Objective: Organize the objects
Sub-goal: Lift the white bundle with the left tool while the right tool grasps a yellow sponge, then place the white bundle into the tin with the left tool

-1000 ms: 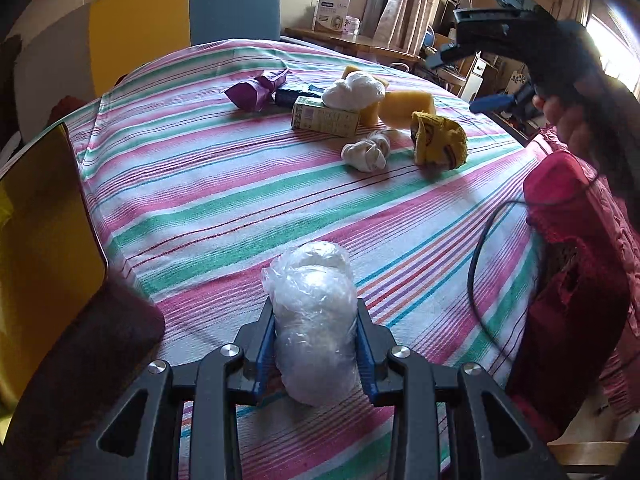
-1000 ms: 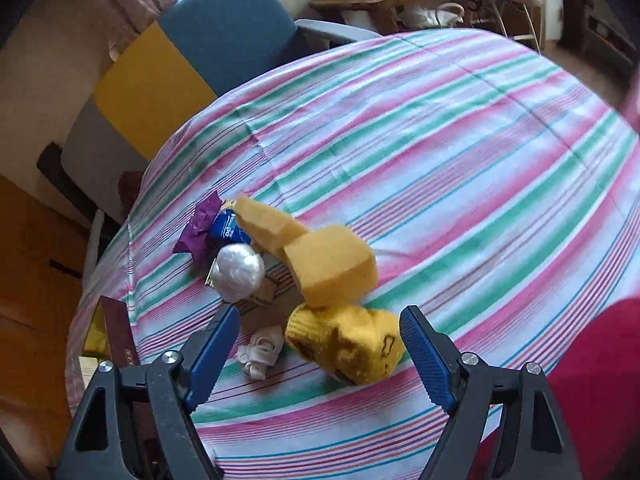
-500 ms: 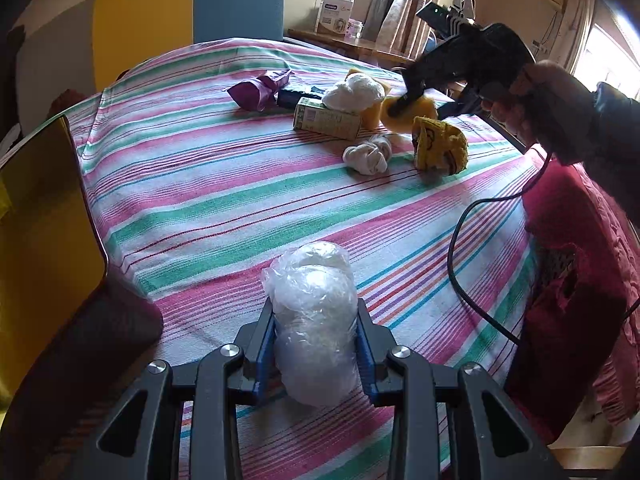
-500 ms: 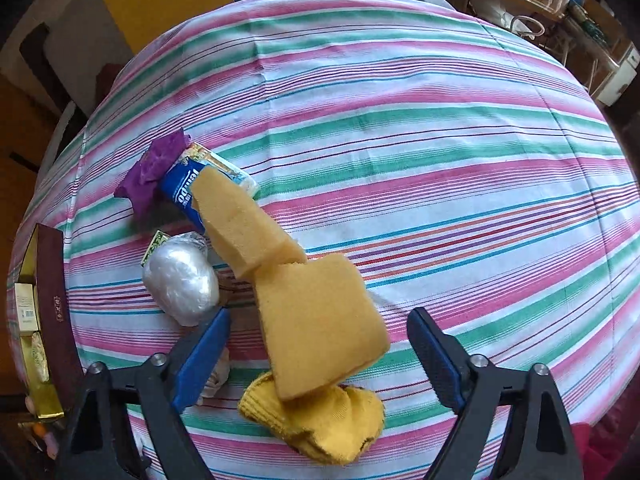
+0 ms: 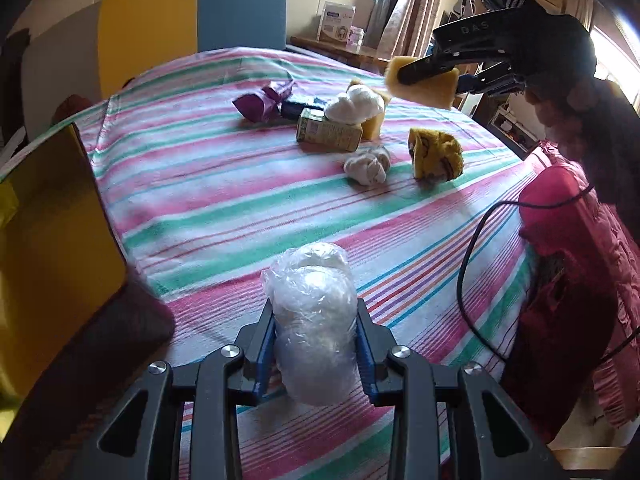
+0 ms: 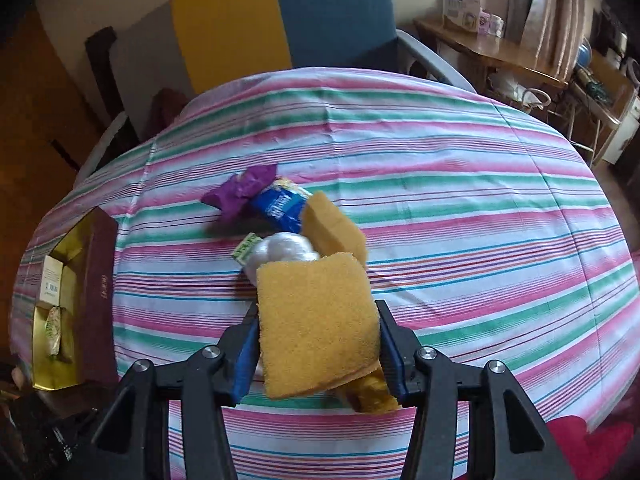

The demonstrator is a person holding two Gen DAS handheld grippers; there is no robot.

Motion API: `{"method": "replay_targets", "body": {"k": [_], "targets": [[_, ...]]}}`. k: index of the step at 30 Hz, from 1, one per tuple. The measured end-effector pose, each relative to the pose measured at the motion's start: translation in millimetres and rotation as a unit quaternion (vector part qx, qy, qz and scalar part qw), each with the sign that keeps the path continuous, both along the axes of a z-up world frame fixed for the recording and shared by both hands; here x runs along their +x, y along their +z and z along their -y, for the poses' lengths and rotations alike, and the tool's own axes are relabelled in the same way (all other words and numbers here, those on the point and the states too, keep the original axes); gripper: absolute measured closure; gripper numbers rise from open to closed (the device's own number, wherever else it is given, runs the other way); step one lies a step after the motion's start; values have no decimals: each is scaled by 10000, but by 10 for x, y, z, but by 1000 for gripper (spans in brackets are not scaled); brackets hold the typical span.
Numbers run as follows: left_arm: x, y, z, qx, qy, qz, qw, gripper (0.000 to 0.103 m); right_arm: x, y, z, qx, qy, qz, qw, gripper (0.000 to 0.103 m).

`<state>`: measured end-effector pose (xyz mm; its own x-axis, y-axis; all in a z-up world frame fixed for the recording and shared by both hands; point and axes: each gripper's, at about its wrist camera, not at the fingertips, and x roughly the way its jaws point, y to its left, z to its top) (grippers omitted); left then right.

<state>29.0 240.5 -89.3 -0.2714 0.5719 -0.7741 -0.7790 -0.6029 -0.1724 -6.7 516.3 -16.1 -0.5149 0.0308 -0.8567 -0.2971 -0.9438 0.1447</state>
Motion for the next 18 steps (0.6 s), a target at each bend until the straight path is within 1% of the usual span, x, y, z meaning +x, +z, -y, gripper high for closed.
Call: {"method": "replay_targets", "body": {"k": [4, 9, 13, 15, 18], "targets": [[15, 207, 178, 215, 116, -100, 9997, 69, -139, -48, 515, -193, 506, -236, 9983, 50], [-10, 480, 492, 485, 483, -168, 9975, 69, -342, -333, 1124, -283, 1214, -222, 9920, 50], [-105, 576, 724, 517, 906, -142, 9944, 69, -410, -597, 1401, -7, 1527, 71, 9883, 50], [-157, 616, 860, 506, 1147, -157, 9920, 69, -437, -759, 1473, 207, 1621, 364, 9859, 50], [-241, 679, 1094, 538, 1484, -182, 9873, 69, -420, -843, 1538, 444, 1802, 529, 9812, 51]]}}
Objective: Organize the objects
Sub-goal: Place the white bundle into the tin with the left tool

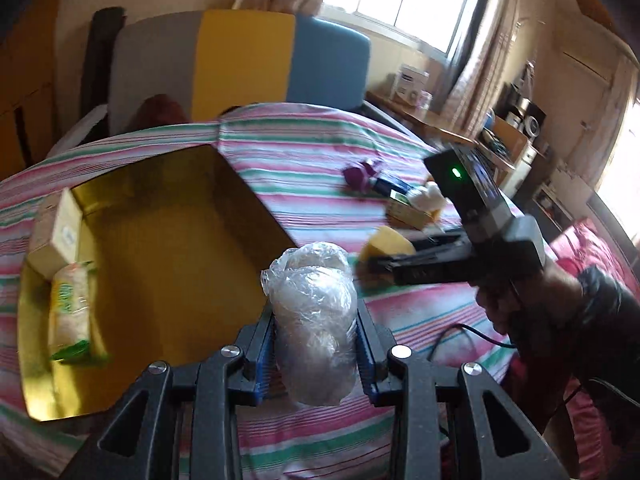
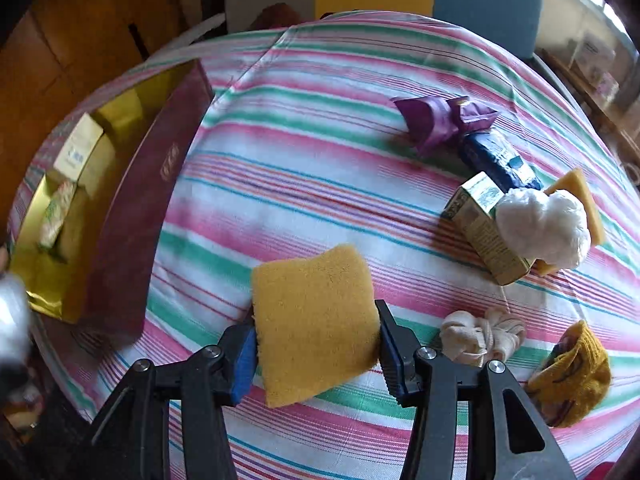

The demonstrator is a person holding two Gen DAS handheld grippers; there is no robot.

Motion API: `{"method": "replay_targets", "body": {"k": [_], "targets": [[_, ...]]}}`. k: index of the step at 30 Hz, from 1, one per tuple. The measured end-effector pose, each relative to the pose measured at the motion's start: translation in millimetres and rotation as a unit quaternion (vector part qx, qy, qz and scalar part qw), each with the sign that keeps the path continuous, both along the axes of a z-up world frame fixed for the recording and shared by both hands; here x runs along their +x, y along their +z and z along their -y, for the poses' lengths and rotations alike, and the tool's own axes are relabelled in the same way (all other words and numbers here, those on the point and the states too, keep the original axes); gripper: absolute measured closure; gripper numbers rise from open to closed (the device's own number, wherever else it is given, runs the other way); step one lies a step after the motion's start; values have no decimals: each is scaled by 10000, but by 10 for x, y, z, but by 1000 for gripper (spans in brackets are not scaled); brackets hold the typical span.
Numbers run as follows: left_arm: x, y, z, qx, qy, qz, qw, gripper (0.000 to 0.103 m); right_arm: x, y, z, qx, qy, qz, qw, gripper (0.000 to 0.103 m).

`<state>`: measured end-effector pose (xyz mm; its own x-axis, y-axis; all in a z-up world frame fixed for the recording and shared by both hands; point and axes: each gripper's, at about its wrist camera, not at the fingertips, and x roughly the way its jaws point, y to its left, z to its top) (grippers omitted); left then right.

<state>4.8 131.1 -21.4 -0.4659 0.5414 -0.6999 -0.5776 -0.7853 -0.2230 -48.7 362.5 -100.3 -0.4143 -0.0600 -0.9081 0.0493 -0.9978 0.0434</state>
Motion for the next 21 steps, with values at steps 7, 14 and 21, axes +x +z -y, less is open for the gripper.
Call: {"method": "replay_targets", "body": {"k": [7, 14, 21], "targets": [[-214, -40, 718, -295, 941, 111, 9951, 69, 9, -24, -16, -30, -27, 2, 10000, 51], [-490, -226, 1218, -847, 1596, 148, 9834, 69, -14, -24, -13, 16, -32, 1, 10000, 51], [-654, -423, 1329, -1122, 1848, 290, 9759, 65, -44, -31, 4, -4, -57, 10, 10000, 51]]}}
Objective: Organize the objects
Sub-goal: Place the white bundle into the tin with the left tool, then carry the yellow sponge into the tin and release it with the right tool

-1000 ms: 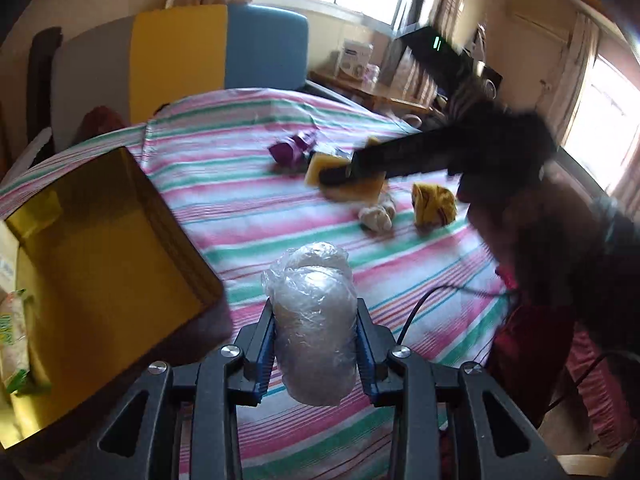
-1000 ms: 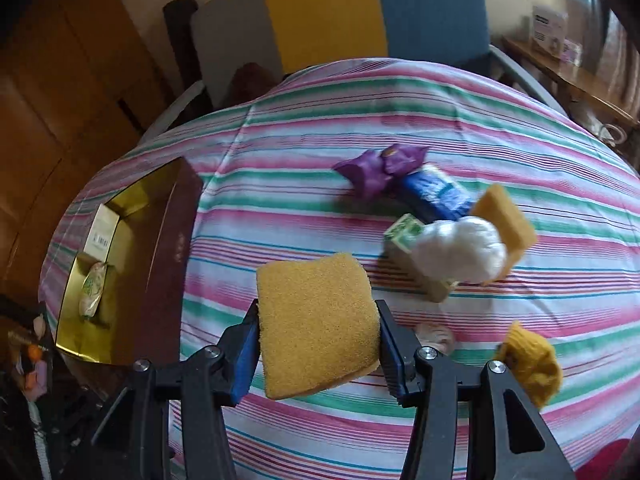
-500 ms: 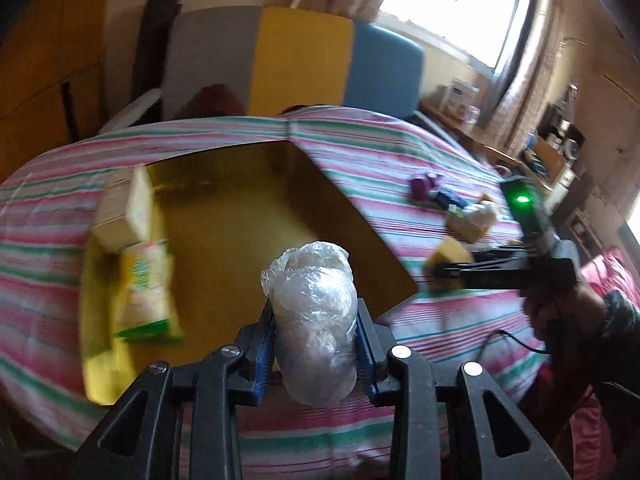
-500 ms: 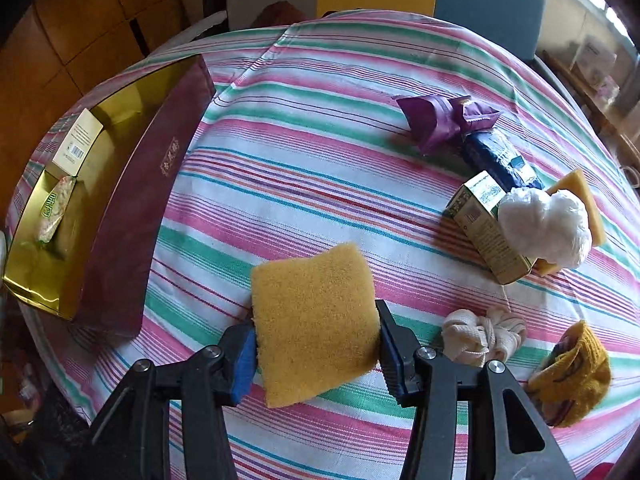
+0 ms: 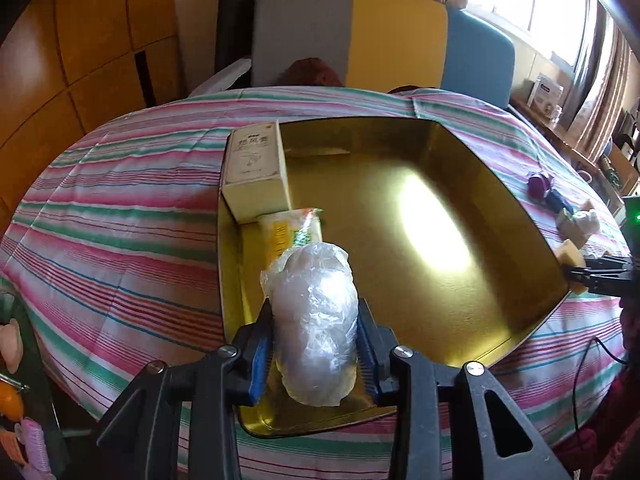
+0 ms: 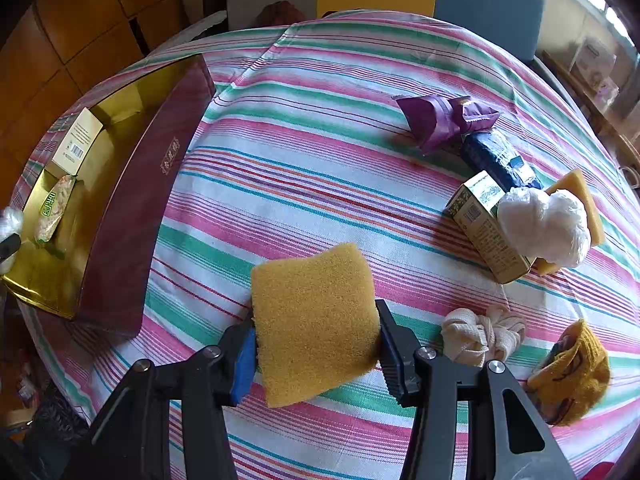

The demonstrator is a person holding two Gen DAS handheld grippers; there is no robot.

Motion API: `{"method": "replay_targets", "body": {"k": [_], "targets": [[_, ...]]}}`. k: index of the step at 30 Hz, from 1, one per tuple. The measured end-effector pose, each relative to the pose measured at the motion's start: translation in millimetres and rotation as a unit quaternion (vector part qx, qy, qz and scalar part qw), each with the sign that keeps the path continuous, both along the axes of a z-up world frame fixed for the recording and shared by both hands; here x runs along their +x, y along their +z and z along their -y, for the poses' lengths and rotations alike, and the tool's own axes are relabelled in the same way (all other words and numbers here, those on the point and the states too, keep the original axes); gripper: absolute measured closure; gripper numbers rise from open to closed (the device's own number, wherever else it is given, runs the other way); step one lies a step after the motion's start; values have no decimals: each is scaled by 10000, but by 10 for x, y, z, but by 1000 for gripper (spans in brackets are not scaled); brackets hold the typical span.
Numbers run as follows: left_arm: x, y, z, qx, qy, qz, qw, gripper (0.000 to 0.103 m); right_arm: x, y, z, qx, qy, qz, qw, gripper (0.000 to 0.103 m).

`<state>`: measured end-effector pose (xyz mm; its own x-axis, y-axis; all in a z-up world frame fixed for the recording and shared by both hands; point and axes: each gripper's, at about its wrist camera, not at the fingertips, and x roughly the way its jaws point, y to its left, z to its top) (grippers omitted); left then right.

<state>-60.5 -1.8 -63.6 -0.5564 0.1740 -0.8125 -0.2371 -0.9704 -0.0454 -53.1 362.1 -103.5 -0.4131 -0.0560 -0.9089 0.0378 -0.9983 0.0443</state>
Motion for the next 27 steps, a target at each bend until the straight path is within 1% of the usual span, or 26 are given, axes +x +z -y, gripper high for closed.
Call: {"method": "replay_targets", "body": {"k": [2, 3, 5, 9, 13, 15, 19, 27], "targets": [[-34, -57, 24, -56, 88, 89, 9999, 56, 16, 5, 5, 1, -5, -2, 10000, 51], [-29, -67, 27, -96, 103, 105, 9998, 56, 15, 4, 5, -1, -7, -1, 10000, 51], [-5, -59, 50, -158, 111, 41, 9998, 55, 15, 5, 6, -2, -11, -2, 10000, 51], [57, -13, 100, -82, 174, -61, 9998, 55, 15, 4, 7, 4, -39, -4, 10000, 51], [163, 44, 97, -105, 253, -189, 9994, 55, 8, 3, 14, 17, -36, -8, 10000, 51], [220, 87, 95, -71, 304, -266, 9992, 55, 6, 2, 15, 19, -41, -5, 10000, 51], [296, 185, 64, -122, 343, -491, 9981, 55, 12, 6, 19, 33, -45, -6, 10000, 51], [352, 234, 67, -86, 357, -541, 9979, 55, 23, 7, 27, 27, -120, -33, 9999, 51]]}}
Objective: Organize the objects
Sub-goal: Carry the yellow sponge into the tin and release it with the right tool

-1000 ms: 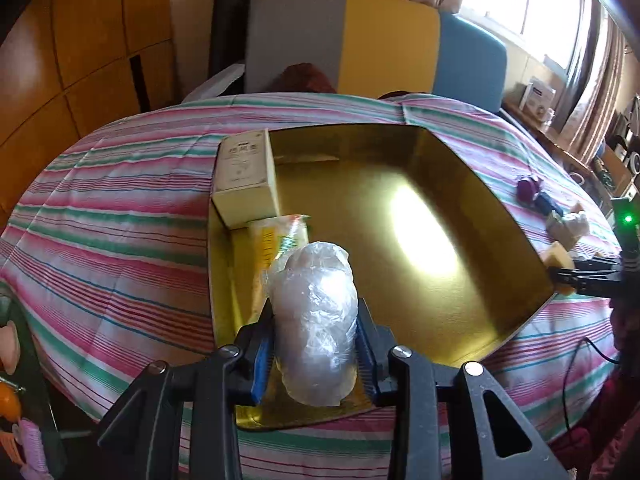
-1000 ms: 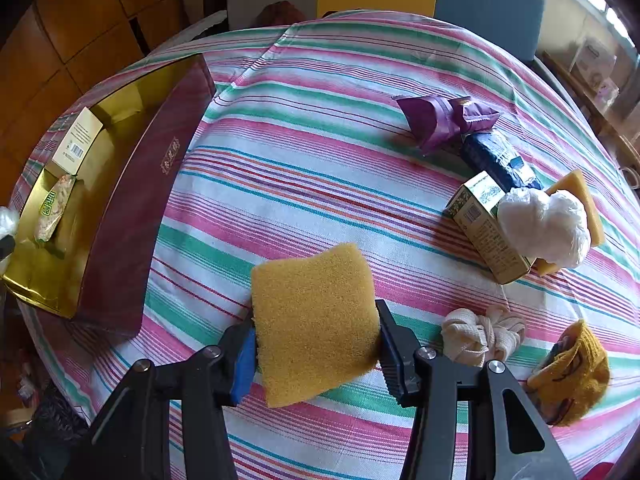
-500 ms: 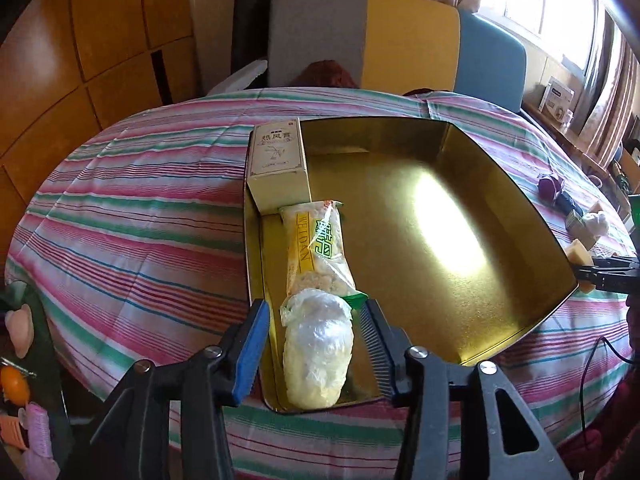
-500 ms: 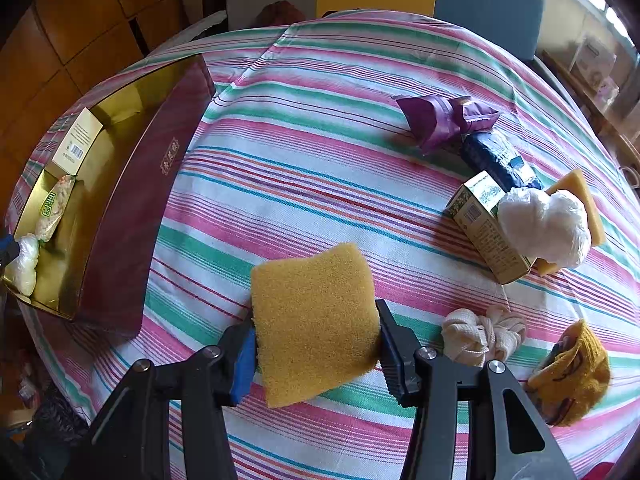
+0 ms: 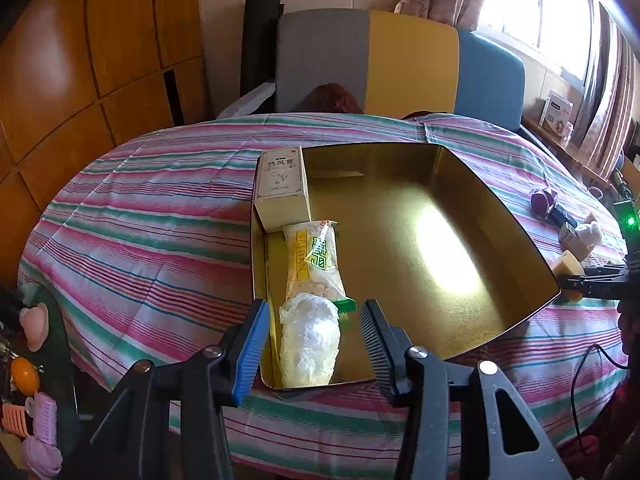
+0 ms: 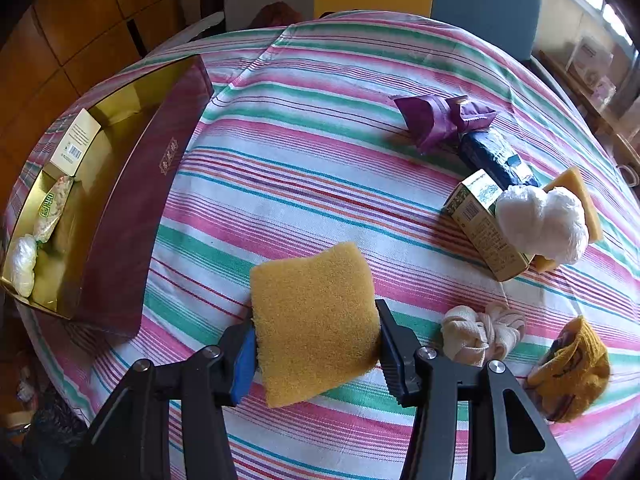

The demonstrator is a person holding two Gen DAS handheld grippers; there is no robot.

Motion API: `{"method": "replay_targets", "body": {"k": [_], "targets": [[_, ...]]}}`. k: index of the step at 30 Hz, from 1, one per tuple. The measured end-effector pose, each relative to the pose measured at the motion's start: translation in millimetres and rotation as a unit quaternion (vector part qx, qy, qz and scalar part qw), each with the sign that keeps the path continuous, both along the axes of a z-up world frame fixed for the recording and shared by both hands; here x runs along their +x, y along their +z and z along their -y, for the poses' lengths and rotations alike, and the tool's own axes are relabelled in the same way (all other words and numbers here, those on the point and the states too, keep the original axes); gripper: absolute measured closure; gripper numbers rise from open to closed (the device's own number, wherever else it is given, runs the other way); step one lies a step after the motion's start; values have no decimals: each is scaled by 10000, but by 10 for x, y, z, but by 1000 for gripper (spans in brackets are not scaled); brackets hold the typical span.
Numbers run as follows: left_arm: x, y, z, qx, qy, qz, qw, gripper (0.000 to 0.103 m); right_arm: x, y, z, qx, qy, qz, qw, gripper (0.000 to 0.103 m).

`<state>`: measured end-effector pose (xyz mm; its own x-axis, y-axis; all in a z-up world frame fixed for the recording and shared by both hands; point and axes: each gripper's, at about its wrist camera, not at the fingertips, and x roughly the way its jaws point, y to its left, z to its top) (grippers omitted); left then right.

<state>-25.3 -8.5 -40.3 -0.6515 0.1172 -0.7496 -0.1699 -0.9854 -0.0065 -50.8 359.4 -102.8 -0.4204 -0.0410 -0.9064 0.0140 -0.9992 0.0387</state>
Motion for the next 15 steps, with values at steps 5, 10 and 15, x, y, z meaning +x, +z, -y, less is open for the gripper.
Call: {"method": "replay_targets", "body": {"k": [5, 10, 15], "targets": [[28, -1, 20, 15, 19, 14, 10000, 55, -3, 66, -44, -114, -138, -27, 9998, 51], [25, -16, 60, 61, 53, 39, 10000, 55, 11, 328, -79, -161, -319, -305, 9989, 51], [16, -25, 116, 122, 121, 38, 9998, 55, 8, 774, 144, -212, -164, -762, 9967, 51]]}}
